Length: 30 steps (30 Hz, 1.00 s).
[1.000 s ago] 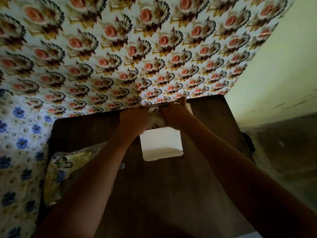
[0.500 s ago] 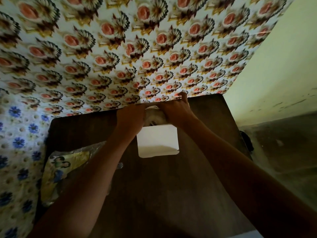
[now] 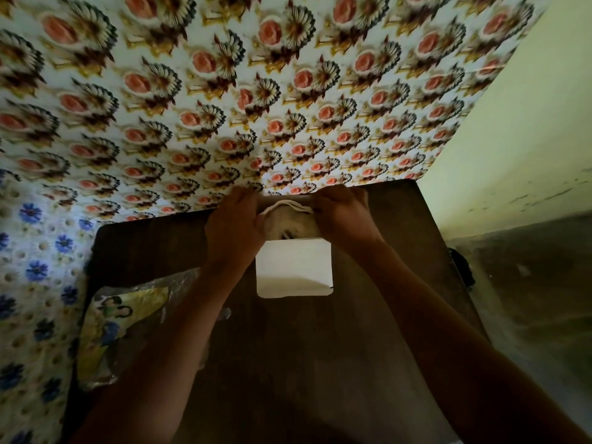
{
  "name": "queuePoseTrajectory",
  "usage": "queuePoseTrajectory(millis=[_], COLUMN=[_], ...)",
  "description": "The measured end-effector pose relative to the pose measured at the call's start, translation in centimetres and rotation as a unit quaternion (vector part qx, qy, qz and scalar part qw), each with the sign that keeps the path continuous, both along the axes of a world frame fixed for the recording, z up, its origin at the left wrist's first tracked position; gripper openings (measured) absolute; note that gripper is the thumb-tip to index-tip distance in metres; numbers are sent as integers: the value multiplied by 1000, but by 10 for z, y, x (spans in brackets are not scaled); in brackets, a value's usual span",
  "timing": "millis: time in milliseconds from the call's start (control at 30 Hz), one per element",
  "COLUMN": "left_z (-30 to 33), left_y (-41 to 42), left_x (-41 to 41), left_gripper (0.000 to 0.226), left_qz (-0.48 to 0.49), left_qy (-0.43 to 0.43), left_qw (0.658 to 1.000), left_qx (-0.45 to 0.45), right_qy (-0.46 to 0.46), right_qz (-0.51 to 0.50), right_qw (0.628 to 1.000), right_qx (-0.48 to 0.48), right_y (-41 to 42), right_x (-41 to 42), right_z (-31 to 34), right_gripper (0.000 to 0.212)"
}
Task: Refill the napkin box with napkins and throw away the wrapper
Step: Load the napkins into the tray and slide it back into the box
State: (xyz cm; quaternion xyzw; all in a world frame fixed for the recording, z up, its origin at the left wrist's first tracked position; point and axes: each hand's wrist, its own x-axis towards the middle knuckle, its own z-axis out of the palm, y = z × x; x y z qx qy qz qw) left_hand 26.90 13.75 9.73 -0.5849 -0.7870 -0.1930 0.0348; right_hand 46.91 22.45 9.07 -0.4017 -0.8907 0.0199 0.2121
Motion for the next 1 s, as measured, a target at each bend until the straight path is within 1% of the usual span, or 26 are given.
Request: queuePoseTrajectory(millis=[33,67,100,133,167,200,233,267,300,400,467,500,533,600,667,700,767,833,933,1000], left_z=[-3,-9,-14,-16,-17,-17,-14,-13,-10,1,1,-2,-8,-16,-19,-19,-18,-15,-5,1], left_y=[-8,-13,-17,-18,-17,-17,-17,-19,-21,-23,-22,-21,-19,-18,-19,-20,-21,-23,-28,-35], left_x=[0,-3,-5,-5,-5,-5,-5,-3,-1,9,13,13,11,10,9,8,3,-3,-9,-10], left_gripper=[47,61,72,77,75,70,65,63,61,56,55,58,61,63,58,54,46,42,57,66], left_qz=[42,83,119,151,181,201,211,209,195,115,13,-40,-81,-109,-109,-116,-130,-141,-147,-151], left_qy=[-22,-65,-141,-248,-352,-415,-426,-418,-397,-312,-256,-219,-183,-146,-150,-147,-146,-169,-200,-190], left_qw=[999,994,982,956,917,886,878,881,892,936,963,974,980,982,980,980,978,972,964,964], left_qx=[20,34,40,43,42,45,54,70,91,115,78,43,10,-46,-70,-72,-75,-83,-93,-110], right_qy=[29,50,68,92,134,191,241,278,306,376,405,408,402,340,232,177,100,78,67,55], right_qz=[-32,-70,-109,-144,-174,-199,-221,-240,-251,-244,-223,-207,-183,-118,-53,-28,15,42,65,83], right_qw=[999,995,988,975,956,930,905,888,878,855,843,845,855,903,944,954,966,977,982,979], right_qx=[-14,-44,-87,-139,-193,-242,-271,-276,-269,-262,-276,-277,-270,-234,-227,-240,-239,-196,-167,-175], right_y=[-4,-8,-13,-18,-22,-24,-26,-28,-29,-30,-33,-34,-35,-35,-32,-32,-32,-31,-27,-25], right_x=[7,12,17,19,20,20,19,18,17,12,7,6,4,4,4,5,5,8,14,17], right_z=[-2,-5,-8,-11,-14,-15,-15,-13,-12,-2,3,5,6,4,-3,-6,-12,-17,-17,-15], right_gripper=[26,29,36,44,51,56,60,63,65,62,59,56,51,45,54,59,63,56,48,40])
